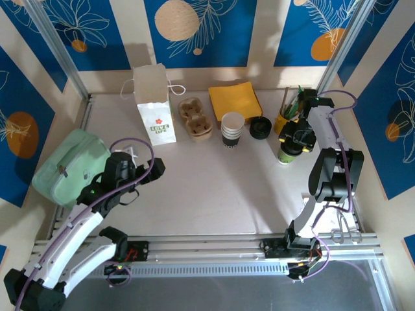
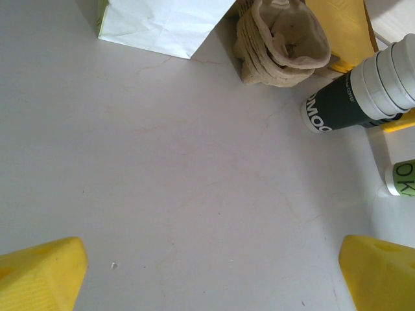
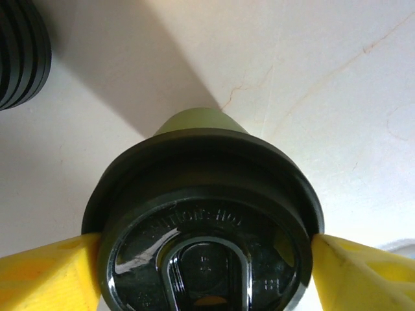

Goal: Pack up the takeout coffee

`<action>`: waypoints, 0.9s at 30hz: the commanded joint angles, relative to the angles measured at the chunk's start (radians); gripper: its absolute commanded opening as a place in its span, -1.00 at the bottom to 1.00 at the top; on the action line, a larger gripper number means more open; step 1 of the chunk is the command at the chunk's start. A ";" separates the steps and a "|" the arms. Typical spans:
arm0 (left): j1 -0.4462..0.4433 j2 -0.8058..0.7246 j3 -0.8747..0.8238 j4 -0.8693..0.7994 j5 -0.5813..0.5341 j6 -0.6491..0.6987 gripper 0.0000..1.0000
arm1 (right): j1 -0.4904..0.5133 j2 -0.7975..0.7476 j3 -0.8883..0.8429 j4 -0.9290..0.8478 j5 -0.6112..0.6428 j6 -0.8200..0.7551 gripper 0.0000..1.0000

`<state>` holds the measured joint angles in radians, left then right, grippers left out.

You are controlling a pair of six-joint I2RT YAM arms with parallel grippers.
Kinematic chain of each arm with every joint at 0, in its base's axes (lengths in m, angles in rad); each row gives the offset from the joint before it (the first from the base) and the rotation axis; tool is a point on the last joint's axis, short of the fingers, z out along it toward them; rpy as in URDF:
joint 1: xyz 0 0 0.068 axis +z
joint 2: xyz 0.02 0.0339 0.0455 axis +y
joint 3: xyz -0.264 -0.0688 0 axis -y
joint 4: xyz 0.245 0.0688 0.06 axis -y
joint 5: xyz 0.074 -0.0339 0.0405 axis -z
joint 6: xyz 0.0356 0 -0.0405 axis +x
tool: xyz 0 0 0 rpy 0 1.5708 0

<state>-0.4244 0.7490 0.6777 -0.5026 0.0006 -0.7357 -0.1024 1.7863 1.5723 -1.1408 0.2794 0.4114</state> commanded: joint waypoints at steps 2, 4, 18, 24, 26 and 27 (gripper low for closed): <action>0.015 -0.002 0.026 -0.008 0.020 0.000 0.99 | -0.006 0.009 0.046 -0.027 -0.034 -0.019 0.70; 0.015 -0.002 0.025 -0.006 0.021 -0.001 0.99 | -0.009 0.009 0.053 -0.027 -0.047 -0.019 0.71; 0.019 -0.001 0.015 -0.007 0.019 0.001 0.99 | -0.008 0.031 0.068 -0.055 -0.013 -0.023 0.51; 0.022 -0.006 0.009 -0.010 0.021 0.001 0.99 | -0.007 0.033 0.064 -0.063 0.005 -0.020 0.46; 0.023 -0.011 0.006 -0.011 0.021 0.001 0.99 | -0.003 0.035 0.066 -0.068 0.021 -0.022 0.48; 0.024 -0.012 0.002 -0.010 0.021 0.000 0.99 | -0.001 0.035 0.067 -0.071 0.032 -0.022 0.49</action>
<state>-0.4168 0.7486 0.6777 -0.5030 0.0078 -0.7357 -0.1051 1.8122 1.6176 -1.1740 0.2840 0.3931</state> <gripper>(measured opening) 0.994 0.742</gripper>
